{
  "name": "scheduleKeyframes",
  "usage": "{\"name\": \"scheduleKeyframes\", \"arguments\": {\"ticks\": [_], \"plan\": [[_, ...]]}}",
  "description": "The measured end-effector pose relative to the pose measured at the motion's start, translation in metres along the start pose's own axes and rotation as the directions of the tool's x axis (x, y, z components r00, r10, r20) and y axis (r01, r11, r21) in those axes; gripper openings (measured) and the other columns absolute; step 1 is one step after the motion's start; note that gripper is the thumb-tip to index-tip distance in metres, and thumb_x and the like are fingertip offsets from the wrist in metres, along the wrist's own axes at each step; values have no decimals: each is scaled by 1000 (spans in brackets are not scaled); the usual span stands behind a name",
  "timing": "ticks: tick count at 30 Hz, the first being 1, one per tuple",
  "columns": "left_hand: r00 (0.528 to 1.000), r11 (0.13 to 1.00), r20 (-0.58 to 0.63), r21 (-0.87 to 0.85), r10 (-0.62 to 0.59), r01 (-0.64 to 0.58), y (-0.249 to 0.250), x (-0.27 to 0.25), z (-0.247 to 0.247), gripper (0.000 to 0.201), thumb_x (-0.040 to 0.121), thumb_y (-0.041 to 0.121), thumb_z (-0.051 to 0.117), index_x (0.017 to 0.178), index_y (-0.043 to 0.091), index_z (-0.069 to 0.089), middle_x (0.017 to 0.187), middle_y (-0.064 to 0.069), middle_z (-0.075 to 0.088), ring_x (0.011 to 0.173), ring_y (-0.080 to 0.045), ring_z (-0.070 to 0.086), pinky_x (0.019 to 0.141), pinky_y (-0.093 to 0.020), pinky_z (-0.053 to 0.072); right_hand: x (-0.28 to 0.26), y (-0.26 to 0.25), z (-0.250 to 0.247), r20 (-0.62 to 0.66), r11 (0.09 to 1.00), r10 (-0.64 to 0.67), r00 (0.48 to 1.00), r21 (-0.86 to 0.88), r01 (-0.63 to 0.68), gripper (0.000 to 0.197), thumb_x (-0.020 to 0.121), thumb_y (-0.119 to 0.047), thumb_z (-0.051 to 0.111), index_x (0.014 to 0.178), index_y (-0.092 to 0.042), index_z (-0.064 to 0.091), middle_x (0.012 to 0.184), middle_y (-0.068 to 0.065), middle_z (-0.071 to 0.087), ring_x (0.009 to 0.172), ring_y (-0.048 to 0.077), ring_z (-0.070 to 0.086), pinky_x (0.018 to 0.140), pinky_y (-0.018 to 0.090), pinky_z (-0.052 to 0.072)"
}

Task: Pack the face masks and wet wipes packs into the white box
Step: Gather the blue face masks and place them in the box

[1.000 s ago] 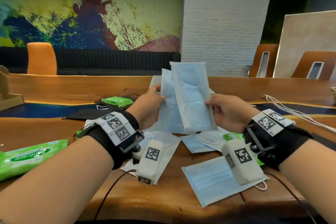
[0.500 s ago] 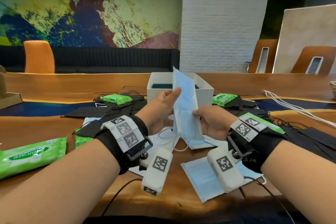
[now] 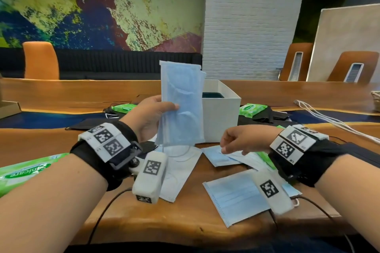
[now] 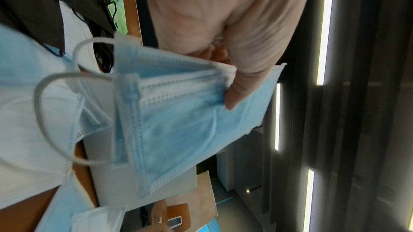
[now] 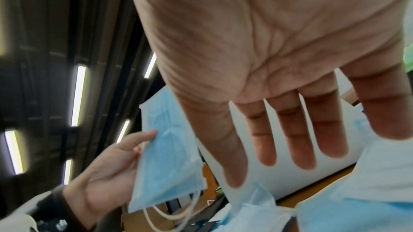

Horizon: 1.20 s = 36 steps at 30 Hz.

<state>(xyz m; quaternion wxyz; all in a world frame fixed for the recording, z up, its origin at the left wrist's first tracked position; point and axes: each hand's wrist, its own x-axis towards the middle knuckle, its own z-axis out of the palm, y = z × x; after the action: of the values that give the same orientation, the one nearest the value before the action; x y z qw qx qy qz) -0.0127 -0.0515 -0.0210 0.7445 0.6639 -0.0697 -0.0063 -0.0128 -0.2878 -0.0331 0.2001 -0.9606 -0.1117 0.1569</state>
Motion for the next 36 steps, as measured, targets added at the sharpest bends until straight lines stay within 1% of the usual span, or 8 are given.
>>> {"name": "scheduleKeyframes", "arguments": {"ticks": [3,11,17,24,28,30,34,36], "plan": [[1000,999,-8,-52,17,-17,10,-4,-6,26,90,4,58,115,12,62,115,-12,68,103,-29,65,82,-43,53,6,0,-1,-10,980,36,999,-193,-37,35,82,-44,67,112,-28,57,110,-7,61,102,12,58,89,25,46],[997,990,49,-135,54,-47,13,-14,-14,37,87,8,59,122,19,58,122,-9,66,112,-29,63,95,-50,48,26,5,-1,36,866,191,981,-476,-151,79,71,-61,69,138,-32,39,137,-8,48,124,17,47,105,35,37],[992,997,119,-70,43,-34,5,-15,-14,33,93,9,54,125,18,57,120,-8,67,113,-29,62,93,-48,49,34,4,8,87,762,253,964,-631,-144,89,71,-57,71,144,-31,29,144,-5,41,128,21,43,106,39,36],[993,999,115,-42,23,-19,-1,-10,-20,34,91,9,56,124,18,57,118,-6,68,112,-28,62,95,-48,48,46,3,10,100,752,234,967,-650,-115,75,70,-53,74,132,-32,38,129,-3,50,112,19,52,97,36,43],[996,998,85,-64,18,-13,-4,-6,-24,35,92,9,56,125,19,56,118,-6,68,113,-28,62,97,-49,47,49,1,18,32,736,152,988,-671,-91,45,84,-42,63,121,-23,47,125,1,55,109,20,55,79,27,40],[997,996,69,-85,25,-19,-5,-5,-25,33,93,7,55,124,18,57,118,-6,68,110,-28,63,94,-48,49,48,-1,19,3,737,108,994,-671,-79,38,91,-32,55,124,-16,49,128,5,55,114,22,53,81,28,39],[999,992,32,-117,42,-38,-9,2,-26,31,93,6,54,121,18,58,116,-6,69,104,-25,65,86,-43,53,46,1,4,-61,856,63,996,-510,-85,34,95,-25,51,125,-11,53,117,4,58,100,21,56,73,20,45],[999,992,20,-116,41,-39,-11,8,-27,32,93,7,55,123,18,58,117,-6,68,107,-27,65,90,-46,51,46,7,-7,-113,923,45,993,-376,-85,30,91,-28,57,116,-11,57,110,5,63,92,21,61,75,24,53]]}}
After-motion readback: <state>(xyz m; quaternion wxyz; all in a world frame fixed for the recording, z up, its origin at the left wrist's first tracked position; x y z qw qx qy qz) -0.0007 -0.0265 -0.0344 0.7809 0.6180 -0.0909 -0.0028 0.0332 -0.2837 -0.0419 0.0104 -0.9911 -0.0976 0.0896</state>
